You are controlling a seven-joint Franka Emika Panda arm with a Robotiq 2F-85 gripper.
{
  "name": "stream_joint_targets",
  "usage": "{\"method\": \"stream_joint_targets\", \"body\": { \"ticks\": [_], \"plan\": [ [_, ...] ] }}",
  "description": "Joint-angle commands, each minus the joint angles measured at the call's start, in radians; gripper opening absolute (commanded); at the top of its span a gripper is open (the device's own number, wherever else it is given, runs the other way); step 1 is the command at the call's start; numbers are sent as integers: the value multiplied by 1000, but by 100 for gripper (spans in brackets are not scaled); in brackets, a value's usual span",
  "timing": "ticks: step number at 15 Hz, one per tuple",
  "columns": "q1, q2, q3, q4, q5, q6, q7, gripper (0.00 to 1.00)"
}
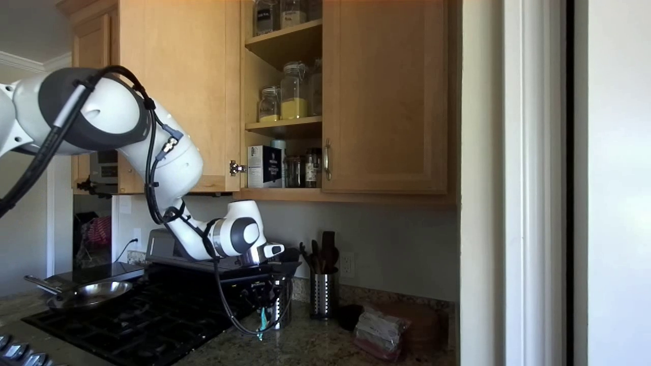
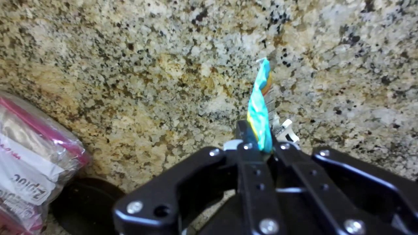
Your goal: Pick up the sachet from the countertop and put it in the open cabinet then close the door
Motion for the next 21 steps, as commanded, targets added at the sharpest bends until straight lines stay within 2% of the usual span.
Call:
{"method": "stream_joint_targets", "body": {
  "ticks": [1, 9, 21],
  "plan": [
    [2, -168, 1, -123, 0, -3, 11, 7],
    [-3, -348, 0, -105, -28, -30, 28, 7],
    [-13, -464, 12, 90, -132, -184, 163, 7]
  ]
}}
